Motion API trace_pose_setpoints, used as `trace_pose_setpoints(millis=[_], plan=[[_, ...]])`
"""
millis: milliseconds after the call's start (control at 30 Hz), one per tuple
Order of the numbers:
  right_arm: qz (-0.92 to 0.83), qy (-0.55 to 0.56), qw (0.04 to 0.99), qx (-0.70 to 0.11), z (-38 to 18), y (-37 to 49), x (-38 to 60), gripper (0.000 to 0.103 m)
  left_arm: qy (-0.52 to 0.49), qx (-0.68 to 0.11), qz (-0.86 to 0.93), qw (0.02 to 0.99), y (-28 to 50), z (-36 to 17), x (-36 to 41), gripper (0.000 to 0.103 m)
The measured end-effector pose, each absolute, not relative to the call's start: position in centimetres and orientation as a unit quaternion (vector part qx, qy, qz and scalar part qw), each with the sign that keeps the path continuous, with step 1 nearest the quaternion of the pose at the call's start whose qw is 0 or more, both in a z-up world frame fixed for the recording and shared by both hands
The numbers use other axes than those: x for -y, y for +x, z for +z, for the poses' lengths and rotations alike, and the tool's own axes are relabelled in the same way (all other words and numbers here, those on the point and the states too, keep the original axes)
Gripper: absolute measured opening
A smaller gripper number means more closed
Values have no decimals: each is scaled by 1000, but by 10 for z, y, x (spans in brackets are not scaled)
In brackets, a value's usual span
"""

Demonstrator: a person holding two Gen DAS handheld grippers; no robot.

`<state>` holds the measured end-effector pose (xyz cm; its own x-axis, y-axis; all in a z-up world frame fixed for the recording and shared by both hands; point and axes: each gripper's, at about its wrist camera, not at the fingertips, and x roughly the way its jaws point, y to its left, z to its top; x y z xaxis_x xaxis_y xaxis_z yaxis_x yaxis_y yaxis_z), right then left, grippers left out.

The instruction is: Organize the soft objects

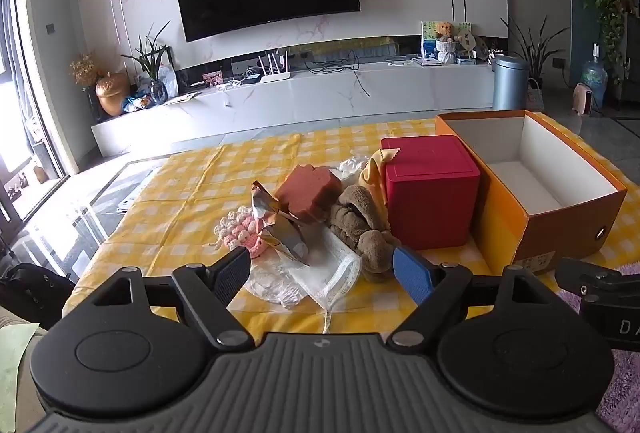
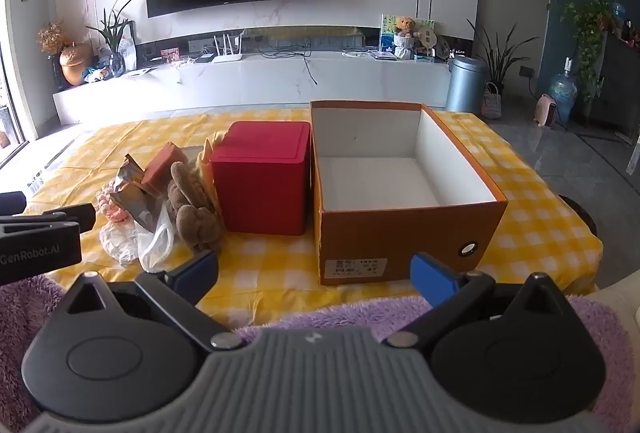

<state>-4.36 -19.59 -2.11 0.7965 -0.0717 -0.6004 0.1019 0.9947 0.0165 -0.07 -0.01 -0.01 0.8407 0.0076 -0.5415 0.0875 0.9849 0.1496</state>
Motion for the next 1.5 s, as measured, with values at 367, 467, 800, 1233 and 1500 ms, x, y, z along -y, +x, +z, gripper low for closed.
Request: trace_pose_setpoints(millis=[367,467,800,1233,1500], plan=[[-50,25,947,-317,-24,-42,196,100,79,-287,-21,955,-2,-4,4,87],[-49,27,947,-317,-24,-42,197,100,75,-288,-31,954,-2,-3,1,86],[-52,34,948,-313,-26,-45,201,100,64,-292,-51,953,-1,-4,1,85],[-47,32,948,-313,-26,-45,199,100,61,-282,-48,956,-4,-3,-1,84],[-49,29,947,-315,-27,-46,199,100,58,-275,-48,959,-6,-2,-3,84]])
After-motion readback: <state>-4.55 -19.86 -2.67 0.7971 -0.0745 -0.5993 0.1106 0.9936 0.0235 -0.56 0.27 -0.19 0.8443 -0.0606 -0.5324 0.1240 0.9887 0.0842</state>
